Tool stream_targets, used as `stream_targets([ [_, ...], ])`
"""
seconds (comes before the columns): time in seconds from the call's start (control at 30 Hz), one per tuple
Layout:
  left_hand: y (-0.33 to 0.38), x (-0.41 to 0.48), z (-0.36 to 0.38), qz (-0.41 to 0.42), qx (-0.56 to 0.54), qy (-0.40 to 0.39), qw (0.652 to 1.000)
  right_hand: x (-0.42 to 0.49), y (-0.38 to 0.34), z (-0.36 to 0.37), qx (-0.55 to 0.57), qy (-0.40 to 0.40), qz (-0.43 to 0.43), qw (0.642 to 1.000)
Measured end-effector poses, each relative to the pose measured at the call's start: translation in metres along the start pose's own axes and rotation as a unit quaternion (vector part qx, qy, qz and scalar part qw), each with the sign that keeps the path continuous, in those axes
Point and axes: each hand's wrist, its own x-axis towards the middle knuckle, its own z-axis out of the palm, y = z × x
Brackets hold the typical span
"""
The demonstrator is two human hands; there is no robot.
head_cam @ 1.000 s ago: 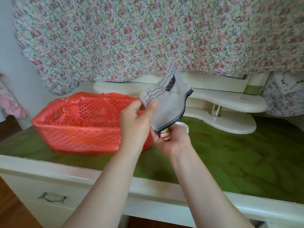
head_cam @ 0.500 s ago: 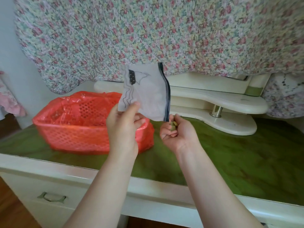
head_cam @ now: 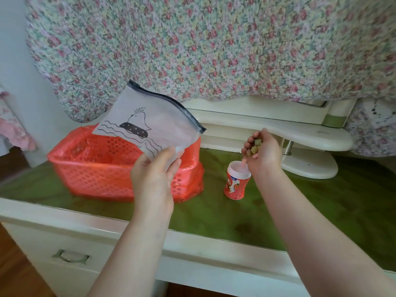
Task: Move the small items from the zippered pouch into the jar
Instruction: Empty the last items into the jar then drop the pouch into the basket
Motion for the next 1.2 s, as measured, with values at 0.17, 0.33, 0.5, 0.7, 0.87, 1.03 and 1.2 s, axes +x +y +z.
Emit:
stream_targets([
  [0.17,-0.006,0.009,-0.011,0.021,0.073,0.029,0.997,0.002,0.004,-0.002,-0.037,-0.003,-0.029,0.999],
  [0.33,-0.01,0.013,-0.013,0.024,0.085,0.029,0.996,0.005,0.008,-0.005,-0.079,-0.032,-0.068,0.994],
  [0.5,-0.01,0.014,-0.012,0.007,0.069,0.056,0.996,0.006,0.009,-0.008,-0.08,-0.047,-0.082,0.992],
  [0.7,-0.005,0.017,-0.007,-0.014,0.091,0.099,0.991,0.003,0.008,-0.012,-0.07,-0.027,-0.105,0.992],
  [0.87,-0.001,0.025,0.003,-0.068,0.107,0.089,0.988,-0.001,0.008,-0.019,-0.061,-0.023,-0.109,0.992],
  [1.03,-0.004,0.029,0.005,-0.105,0.089,0.078,0.987,-0.004,0.005,-0.026,-0.05,-0.011,-0.105,0.993],
  [1.2,-0.011,0.03,0.003,-0.067,0.112,0.07,0.989,-0.006,0.003,-0.033,-0.05,-0.008,-0.099,0.994],
])
